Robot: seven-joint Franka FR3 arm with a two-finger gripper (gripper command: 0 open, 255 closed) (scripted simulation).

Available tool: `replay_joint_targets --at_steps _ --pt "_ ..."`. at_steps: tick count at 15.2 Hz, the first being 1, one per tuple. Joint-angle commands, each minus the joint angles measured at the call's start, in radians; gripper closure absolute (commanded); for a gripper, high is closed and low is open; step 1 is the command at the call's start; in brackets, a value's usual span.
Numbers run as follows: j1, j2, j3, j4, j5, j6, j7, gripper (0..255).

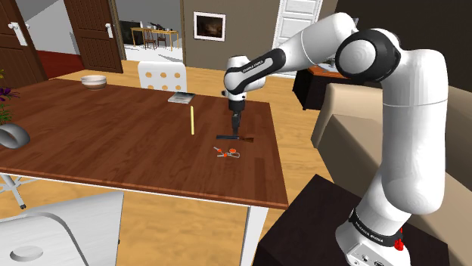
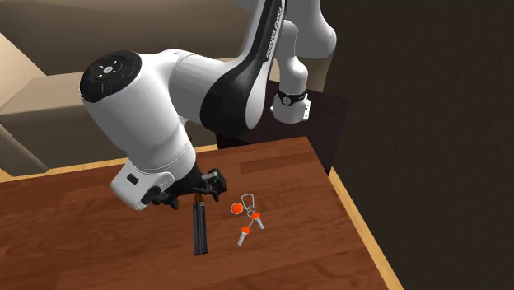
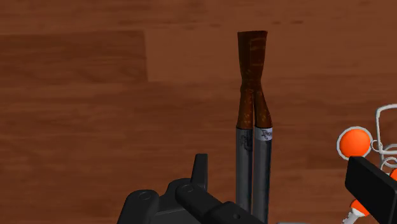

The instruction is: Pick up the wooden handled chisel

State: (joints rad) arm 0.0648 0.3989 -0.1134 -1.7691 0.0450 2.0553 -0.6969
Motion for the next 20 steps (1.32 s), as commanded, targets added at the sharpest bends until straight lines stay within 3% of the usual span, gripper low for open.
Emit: replay_joint_targets --at_steps 1,9,10,20 --pt "-0.002 0.028 0.003 0.017 0.001 0.012 -0.011 0" --pt "-0.004 0.074 0.006 -0.007 0.007 0.082 -0.014 0" --pt "-0.004 0.074 0.006 -0.005 0.007 0.081 -0.014 255" --pt "-0.003 0.066 0.005 -0.004 0.006 0.072 -0.014 255"
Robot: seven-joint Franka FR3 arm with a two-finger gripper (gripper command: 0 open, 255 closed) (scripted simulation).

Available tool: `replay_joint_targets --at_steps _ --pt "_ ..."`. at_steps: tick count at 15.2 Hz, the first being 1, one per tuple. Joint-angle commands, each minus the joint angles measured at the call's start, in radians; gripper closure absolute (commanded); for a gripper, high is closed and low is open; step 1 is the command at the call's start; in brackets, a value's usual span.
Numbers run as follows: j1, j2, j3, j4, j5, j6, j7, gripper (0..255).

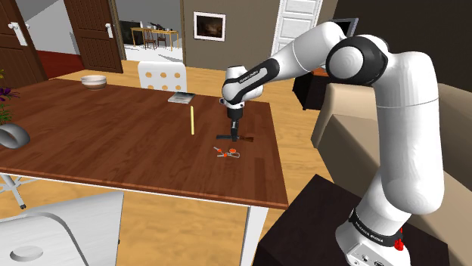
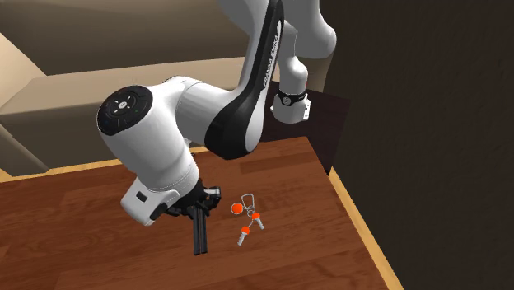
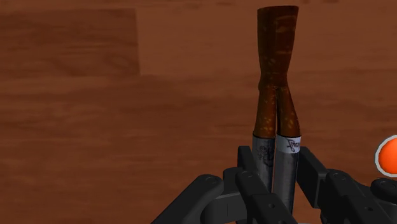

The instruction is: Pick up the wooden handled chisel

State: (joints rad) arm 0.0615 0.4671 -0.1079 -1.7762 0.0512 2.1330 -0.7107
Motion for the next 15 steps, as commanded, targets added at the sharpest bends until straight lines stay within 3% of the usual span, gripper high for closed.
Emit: replay_joint_targets --at_steps 1,15 --pt "0.000 -0.009 -0.001 0.006 -0.001 -0.016 0.001 255" --pt "0.003 -0.090 -0.006 0.071 -0.012 -0.161 0.007 255"
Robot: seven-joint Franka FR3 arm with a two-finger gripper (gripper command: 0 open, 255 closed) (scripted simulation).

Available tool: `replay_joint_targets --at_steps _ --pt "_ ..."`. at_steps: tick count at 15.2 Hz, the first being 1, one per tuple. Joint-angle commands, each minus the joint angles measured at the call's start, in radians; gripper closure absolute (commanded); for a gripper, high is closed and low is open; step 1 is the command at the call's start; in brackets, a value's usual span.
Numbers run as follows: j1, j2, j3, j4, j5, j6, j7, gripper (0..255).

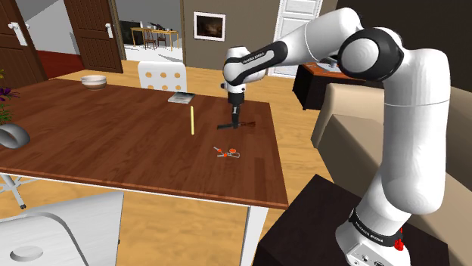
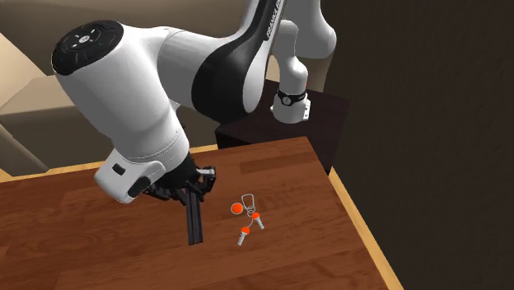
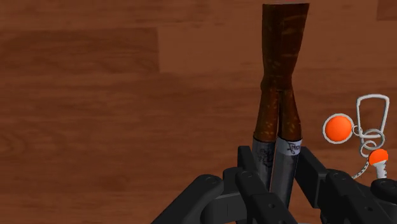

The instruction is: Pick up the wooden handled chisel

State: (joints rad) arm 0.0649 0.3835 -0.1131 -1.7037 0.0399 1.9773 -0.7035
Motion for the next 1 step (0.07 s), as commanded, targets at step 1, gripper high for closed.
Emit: replay_joint_targets --at_steps 1 --pt "0.000 -0.006 0.000 -0.001 -0.001 -0.005 0.000 255"
